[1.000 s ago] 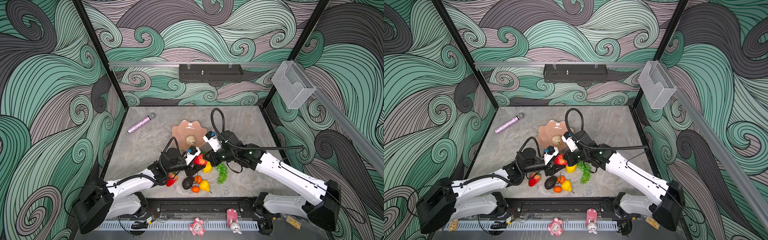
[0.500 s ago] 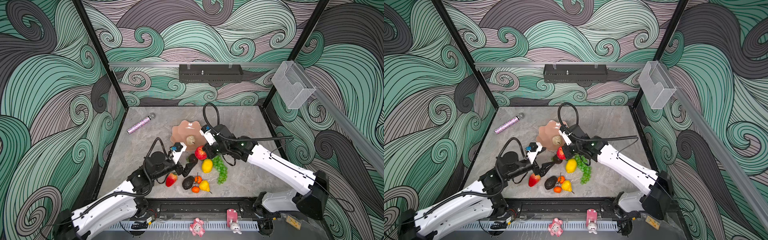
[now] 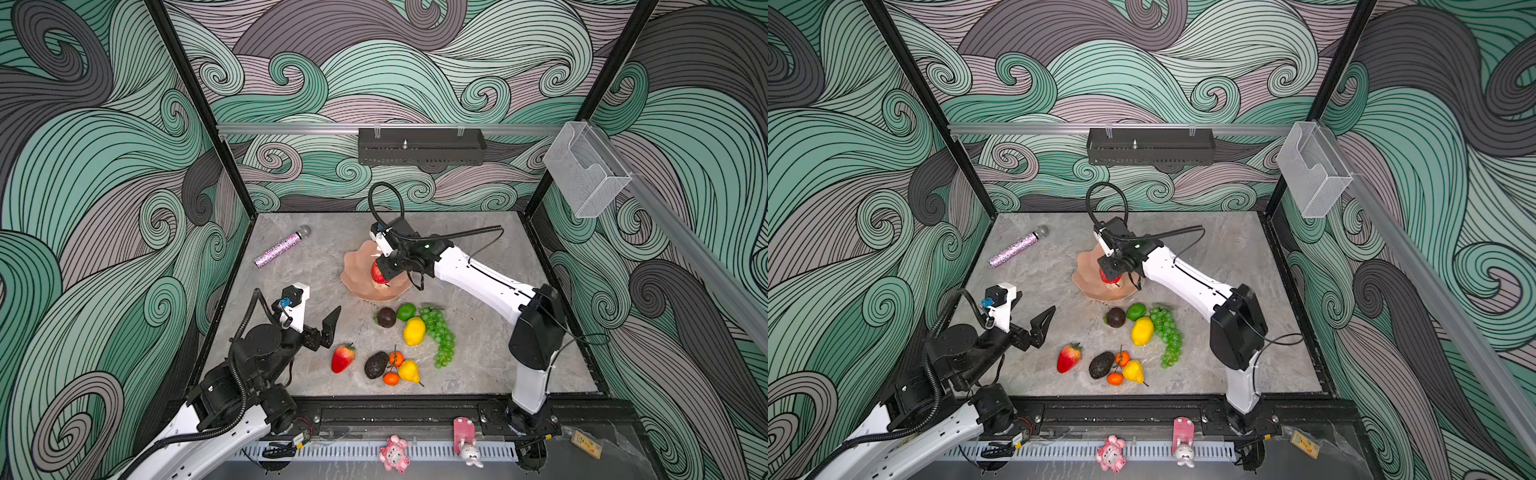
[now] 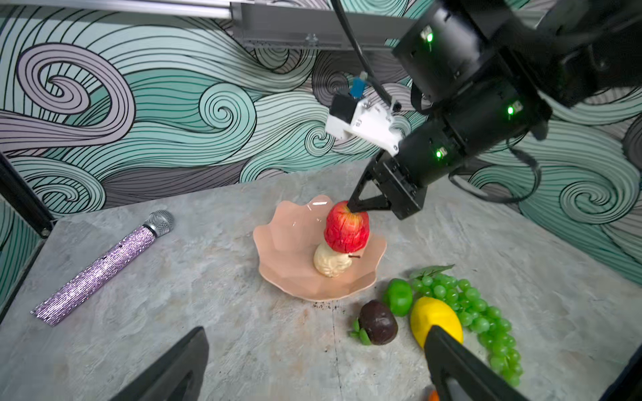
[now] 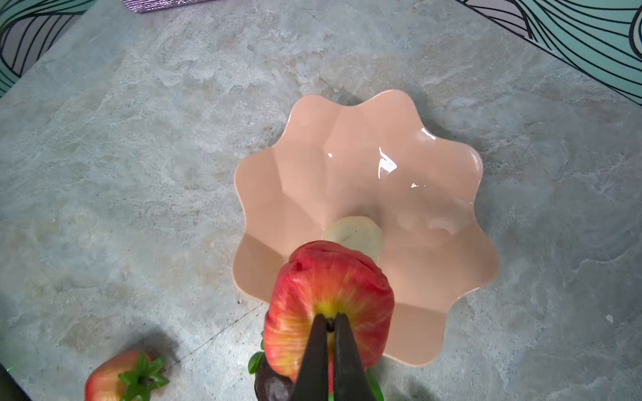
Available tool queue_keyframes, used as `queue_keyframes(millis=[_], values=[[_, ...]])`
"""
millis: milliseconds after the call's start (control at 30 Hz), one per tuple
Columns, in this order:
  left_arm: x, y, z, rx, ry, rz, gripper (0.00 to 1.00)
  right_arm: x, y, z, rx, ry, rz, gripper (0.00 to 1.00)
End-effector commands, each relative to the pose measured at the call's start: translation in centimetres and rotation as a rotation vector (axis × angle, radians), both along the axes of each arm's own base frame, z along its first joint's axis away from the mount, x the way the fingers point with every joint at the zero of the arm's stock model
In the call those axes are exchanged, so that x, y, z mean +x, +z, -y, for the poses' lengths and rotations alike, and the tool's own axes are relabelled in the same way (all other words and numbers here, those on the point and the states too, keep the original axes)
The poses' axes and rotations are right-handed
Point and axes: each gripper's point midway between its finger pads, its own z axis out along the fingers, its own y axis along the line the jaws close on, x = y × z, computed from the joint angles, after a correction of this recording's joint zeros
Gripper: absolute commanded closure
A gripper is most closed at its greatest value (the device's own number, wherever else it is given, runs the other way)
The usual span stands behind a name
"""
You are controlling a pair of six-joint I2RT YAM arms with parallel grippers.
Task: Place and organize the fake fruits in the fruit bowl
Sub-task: 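Carry the apple into the pink bowl with the right gripper while the left withdraws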
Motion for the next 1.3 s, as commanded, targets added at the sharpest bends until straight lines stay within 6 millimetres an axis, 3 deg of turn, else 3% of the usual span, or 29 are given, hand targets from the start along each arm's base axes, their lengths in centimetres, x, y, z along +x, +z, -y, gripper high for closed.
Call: queue_keyframes(millis=[0,233,567,1267], values=[[0.1,-1.3,-1.0,0.086,0.047,-0.046,0.01,1.6,0.4,-0.8,-0.014,0.001,0.018,1.00],[-0.1,-1.2,-1.9,0.076,0.075,-0.032,0.01,5.0,-2.4,-2.9,-0.047,-0.002,0.001,1.00],[-0.2,-1.2,-2.4,0.070,0.095,-0.025,0.01,8.2,-5.2,-3.2,-0.069,-0.034,-0.020,1.00],[0.0,-1.5,-2.2,0.083,0.098,-0.035,0.01,8.7,-9.5,-3.0,-0.103,-0.027,-0.083,0.99]])
